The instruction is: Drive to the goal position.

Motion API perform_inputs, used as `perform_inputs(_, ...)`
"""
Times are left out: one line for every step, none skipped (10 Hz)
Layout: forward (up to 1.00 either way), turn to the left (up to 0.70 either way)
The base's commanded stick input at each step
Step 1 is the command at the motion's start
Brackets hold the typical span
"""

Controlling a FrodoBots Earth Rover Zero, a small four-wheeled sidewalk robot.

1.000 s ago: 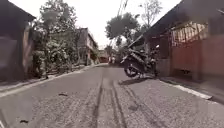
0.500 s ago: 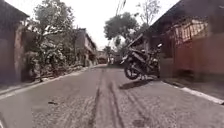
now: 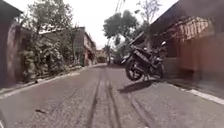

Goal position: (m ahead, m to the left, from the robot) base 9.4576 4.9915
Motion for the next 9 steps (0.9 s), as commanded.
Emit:
perform_inputs(0.7,0.01)
perform_inputs(0.7,0.01)
perform_inputs(0.7,0.01)
perform_inputs(0.7,0.01)
perform_inputs(0.7,0.01)
perform_inputs(0.7,0.01)
perform_inputs(0.7,0.02)
perform_inputs(0.7,0.36)
perform_inputs(0.7,0.36)
